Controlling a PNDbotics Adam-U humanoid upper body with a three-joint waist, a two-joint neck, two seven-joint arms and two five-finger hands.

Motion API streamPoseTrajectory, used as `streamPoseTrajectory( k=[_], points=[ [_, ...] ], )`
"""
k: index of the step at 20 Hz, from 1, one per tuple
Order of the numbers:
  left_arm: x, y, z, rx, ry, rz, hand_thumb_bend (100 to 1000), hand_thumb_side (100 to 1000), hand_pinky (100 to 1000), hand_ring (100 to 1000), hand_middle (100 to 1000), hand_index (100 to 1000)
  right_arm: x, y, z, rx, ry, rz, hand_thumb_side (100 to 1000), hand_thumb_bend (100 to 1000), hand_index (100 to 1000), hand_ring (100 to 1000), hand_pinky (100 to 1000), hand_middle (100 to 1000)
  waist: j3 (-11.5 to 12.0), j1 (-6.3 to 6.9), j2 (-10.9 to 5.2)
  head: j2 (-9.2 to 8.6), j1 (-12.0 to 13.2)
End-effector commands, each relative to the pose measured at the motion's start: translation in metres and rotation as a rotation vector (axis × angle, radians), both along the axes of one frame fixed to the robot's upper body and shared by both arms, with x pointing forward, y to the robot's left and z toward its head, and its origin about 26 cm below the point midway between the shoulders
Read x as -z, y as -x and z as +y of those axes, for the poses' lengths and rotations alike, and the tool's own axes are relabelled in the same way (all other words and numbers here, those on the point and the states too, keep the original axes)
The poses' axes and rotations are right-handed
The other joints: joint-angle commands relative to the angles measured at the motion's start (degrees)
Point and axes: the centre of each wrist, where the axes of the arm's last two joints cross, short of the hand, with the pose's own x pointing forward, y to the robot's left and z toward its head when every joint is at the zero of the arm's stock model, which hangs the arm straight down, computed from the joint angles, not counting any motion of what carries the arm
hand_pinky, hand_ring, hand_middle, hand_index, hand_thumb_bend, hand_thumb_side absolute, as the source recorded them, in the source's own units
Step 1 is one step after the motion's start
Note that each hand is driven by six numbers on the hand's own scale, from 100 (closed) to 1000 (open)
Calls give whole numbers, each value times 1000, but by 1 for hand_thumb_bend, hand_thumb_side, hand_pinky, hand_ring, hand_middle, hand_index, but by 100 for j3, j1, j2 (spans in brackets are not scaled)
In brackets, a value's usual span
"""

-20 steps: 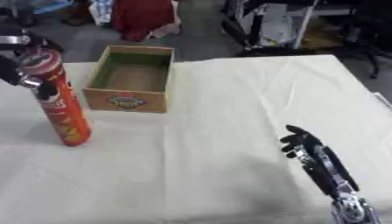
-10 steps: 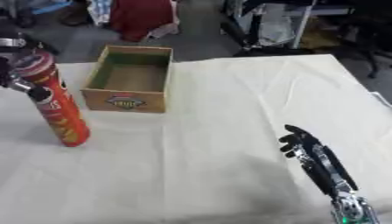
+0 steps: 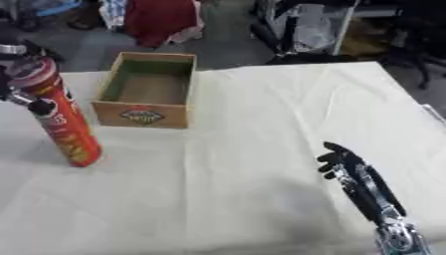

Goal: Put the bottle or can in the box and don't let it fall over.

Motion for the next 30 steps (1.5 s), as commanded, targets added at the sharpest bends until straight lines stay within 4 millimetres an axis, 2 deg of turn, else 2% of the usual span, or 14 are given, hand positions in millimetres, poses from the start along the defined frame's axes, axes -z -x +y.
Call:
streamPoseTrajectory(
  k=[1, 4, 7, 11, 27, 30],
  points=[
    [-11, 3, 9, -19, -28, -18, 739, 582, 644, 733, 807, 968, -6, -3, -5, -4, 14, -17, 988, 100, 911, 668, 635, 686, -7, 14, -56, -9, -4],
    [-11, 2, 9, -18, -21, -25, 716, 585, 605, 688, 780, 963, -6, -2, -5, -4, 14, -17, 990, 100, 911, 668, 635, 686, -7, 12, -56, -9, -3],
    [-13, 2, 9, -23, -9, -38, 787, 615, 619, 707, 790, 966, -6, -2, -5, -4, 14, -16, 991, 100, 911, 668, 635, 686, -6, 10, -55, -9, -6],
    [-18, 3, 9, -29, 8, -69, 814, 634, 629, 722, 798, 966, -6, -2, -5, -4, 14, -15, 993, 100, 911, 668, 635, 686, 0, 12, -56, -9, 2],
    [-21, -1, 6, -54, 7, -129, 812, 635, 601, 687, 767, 961, -5, -2, -5, -7, 15, -13, 1000, 100, 910, 668, 635, 686, -20, 19, -53, -9, 8],
    [-19, -2, 6, -56, -2, -124, 785, 623, 586, 662, 752, 959, -5, -2, -5, -7, 15, -13, 1000, 100, 910, 668, 635, 686, -25, 21, -53, -9, 4]
  ],
)
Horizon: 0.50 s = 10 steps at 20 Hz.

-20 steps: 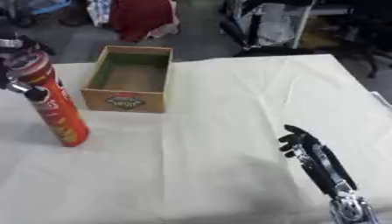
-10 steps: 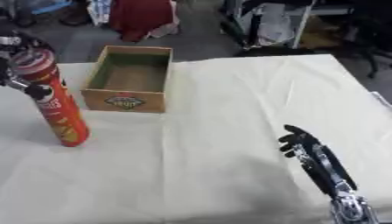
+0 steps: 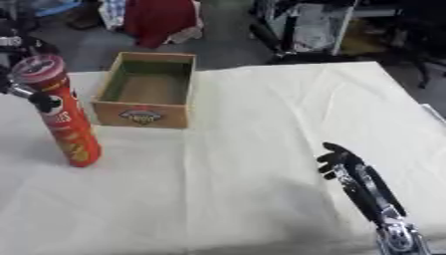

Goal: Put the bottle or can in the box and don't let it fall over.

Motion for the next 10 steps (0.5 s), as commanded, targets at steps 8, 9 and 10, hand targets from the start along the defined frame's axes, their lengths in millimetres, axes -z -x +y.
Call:
streamPoseTrajectory(
  k=[8, 9, 10],
  points=[
    [-12, -2, 0, 3, -23, -34, 727, 597, 544, 607, 691, 938, -6, -3, -5, -3, 13, -17, 1000, 100, 910, 668, 635, 686, -23, 28, -45, -9, 0],
    [-12, -3, 0, 6, -26, -32, 725, 598, 539, 599, 684, 935, -6, -3, -5, -3, 14, -18, 1000, 100, 910, 668, 635, 686, -25, 30, -44, -9, 2],
    [-13, -3, 0, 9, -30, -31, 718, 598, 533, 593, 679, 933, -6, -3, -5, -3, 14, -17, 1000, 100, 910, 668, 635, 686, -29, 33, -42, -9, 4]
  ],
)
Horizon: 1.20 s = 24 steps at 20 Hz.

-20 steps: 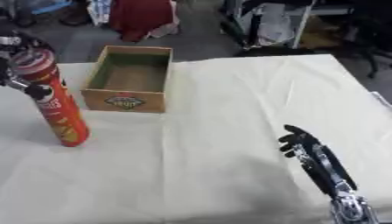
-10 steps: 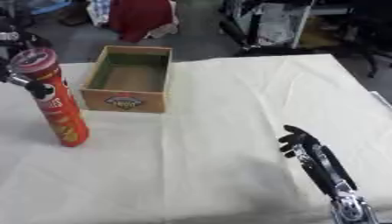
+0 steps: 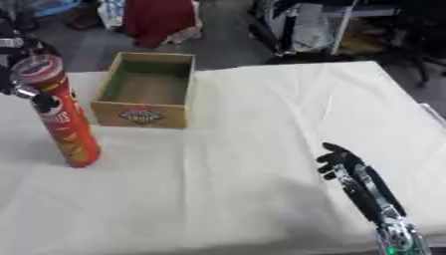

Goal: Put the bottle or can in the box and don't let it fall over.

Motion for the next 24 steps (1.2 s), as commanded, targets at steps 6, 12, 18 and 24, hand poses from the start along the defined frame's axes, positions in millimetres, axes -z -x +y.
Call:
streamPoseTrajectory(
  k=[6, 12, 18, 24],
  points=[
    [-15, -1, 1, 13, -23, -29, 675, 588, 499, 553, 641, 914, -6, -3, -5, -3, 14, -19, 1000, 100, 905, 668, 635, 686, -24, 35, -41, -9, 4],
    [-15, -1, 1, 21, -20, -24, 626, 564, 443, 501, 610, 895, -6, -3, -5, -2, 14, -19, 1000, 100, 902, 668, 635, 686, -25, 39, -48, -9, -10],
    [-15, -1, 2, 25, -18, -13, 562, 538, 416, 480, 595, 887, -6, -3, -5, 0, 15, -19, 1000, 100, 899, 668, 635, 686, -26, 38, -50, -9, -14],
    [-17, -1, 2, 25, -11, -17, 512, 523, 398, 467, 587, 881, -6, -3, -5, 1, 15, -18, 1000, 100, 897, 668, 635, 686, -25, 38, -57, -9, -20]
  ],
)
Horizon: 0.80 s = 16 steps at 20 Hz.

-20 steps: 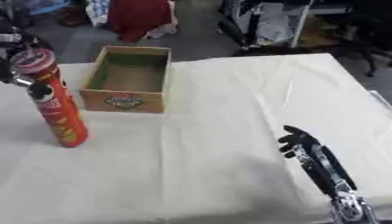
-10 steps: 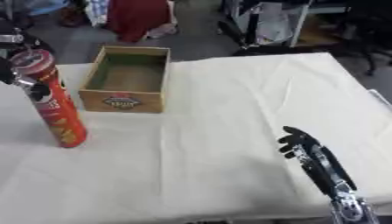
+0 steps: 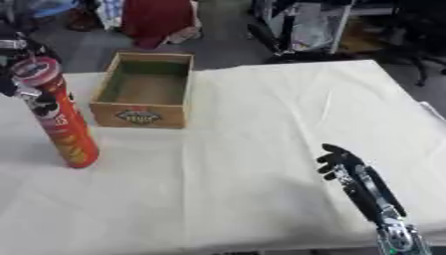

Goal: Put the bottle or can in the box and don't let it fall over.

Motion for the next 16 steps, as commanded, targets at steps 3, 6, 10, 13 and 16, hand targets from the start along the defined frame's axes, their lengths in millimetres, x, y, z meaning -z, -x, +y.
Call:
streamPoseTrajectory(
  k=[3, 6, 10, 13, 16],
  points=[
    [-18, 1, 3, -6, 2, -43, 502, 518, 393, 463, 583, 878, -7, -3, -5, -1, 15, -20, 1000, 100, 896, 668, 635, 685, -5, 15, -59, -9, -14],
    [-19, 1, 2, -5, 8, -54, 487, 511, 379, 455, 578, 874, -7, -3, -5, 0, 15, -19, 1000, 100, 895, 668, 635, 685, -5, 13, -60, -9, -17],
    [-20, 1, 0, -5, 13, -68, 454, 500, 357, 438, 568, 869, -6, -3, -5, 2, 14, -18, 1000, 100, 894, 668, 635, 685, -7, 13, -60, -9, -16],
    [-20, 0, -1, -4, 16, -73, 431, 490, 346, 429, 561, 859, -6, -3, -5, 3, 14, -17, 1000, 100, 893, 667, 635, 684, -11, 13, -61, -9, -25],
    [-20, 0, -1, -3, 19, -83, 410, 481, 323, 409, 547, 848, -6, -3, -5, 4, 13, -17, 1000, 100, 893, 667, 635, 684, -13, 13, -62, -9, -33]
  ],
)
